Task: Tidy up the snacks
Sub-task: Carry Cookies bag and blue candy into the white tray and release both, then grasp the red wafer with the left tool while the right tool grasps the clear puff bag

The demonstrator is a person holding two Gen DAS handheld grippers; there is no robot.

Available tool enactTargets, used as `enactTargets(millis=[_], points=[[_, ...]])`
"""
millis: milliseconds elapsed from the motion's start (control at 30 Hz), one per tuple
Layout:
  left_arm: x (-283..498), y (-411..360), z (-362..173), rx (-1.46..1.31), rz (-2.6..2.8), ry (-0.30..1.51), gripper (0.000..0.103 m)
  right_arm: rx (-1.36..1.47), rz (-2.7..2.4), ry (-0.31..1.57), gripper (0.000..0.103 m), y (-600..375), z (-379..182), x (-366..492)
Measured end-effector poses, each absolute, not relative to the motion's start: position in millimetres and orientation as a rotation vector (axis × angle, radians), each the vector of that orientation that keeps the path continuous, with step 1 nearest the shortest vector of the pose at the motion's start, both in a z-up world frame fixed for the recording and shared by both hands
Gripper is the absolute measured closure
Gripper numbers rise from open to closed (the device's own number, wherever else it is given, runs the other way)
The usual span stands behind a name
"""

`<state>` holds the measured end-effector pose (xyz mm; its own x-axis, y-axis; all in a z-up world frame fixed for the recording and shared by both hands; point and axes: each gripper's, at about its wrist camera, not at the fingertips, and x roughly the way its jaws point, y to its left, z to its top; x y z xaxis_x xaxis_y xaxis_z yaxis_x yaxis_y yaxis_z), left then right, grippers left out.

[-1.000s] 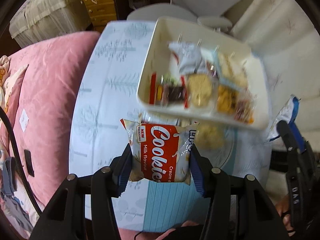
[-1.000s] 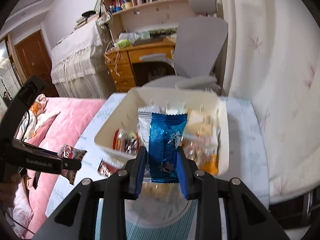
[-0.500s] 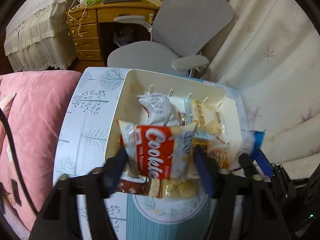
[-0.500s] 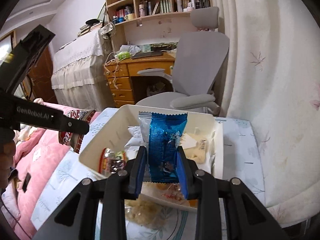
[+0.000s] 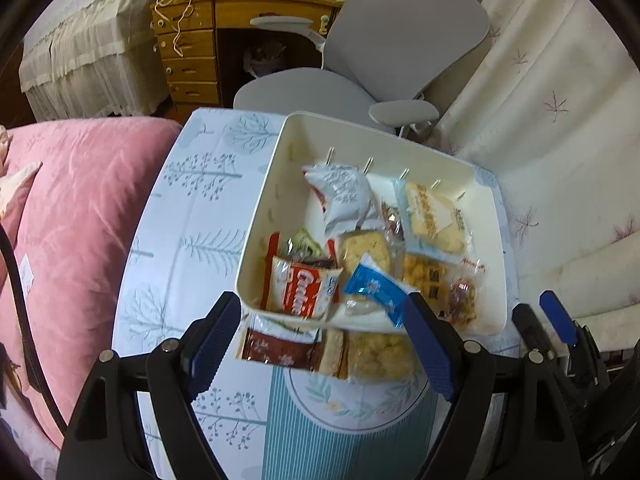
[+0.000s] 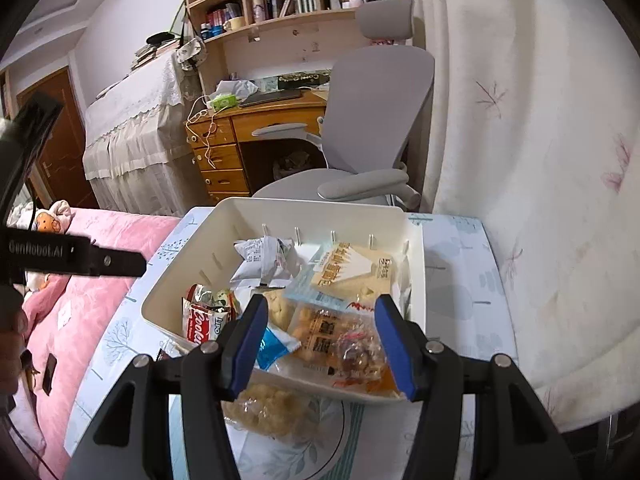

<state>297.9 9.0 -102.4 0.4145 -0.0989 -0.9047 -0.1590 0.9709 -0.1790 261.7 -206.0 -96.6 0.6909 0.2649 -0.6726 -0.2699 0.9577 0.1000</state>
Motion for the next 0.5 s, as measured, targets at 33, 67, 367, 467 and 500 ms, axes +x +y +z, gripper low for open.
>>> enactTargets(millis=[33,67,367,467,500], points=[[295.4,11.6,-104.9,-0.254,0.034,1.152,0.021,-0.001,0.295,0.755,0.047,-205.6,-96.0,259.3],[293.7,13.1,-106.6,-0.253,0.031,1.155,0.021,0.003,0.290,0.761,0.047,-205.4,-95.7,258.1],[273.3,34.2,-143.5,-0.250,-0.040,1.220,0.021,0.103,0.246,0.875,0.043,-199.8,-103.6,244.7],[271.6,42.8,-157.2,-0.257,-0.057,1.240,0.021,0.119,0.227,0.910,0.039,-192.9,-109.6,240.2],[272.1,46.5,-163.2,-0.268,-0.061,1.252,0.021,0.113,0.221,0.921,0.036,-189.6,-112.6,239.2]])
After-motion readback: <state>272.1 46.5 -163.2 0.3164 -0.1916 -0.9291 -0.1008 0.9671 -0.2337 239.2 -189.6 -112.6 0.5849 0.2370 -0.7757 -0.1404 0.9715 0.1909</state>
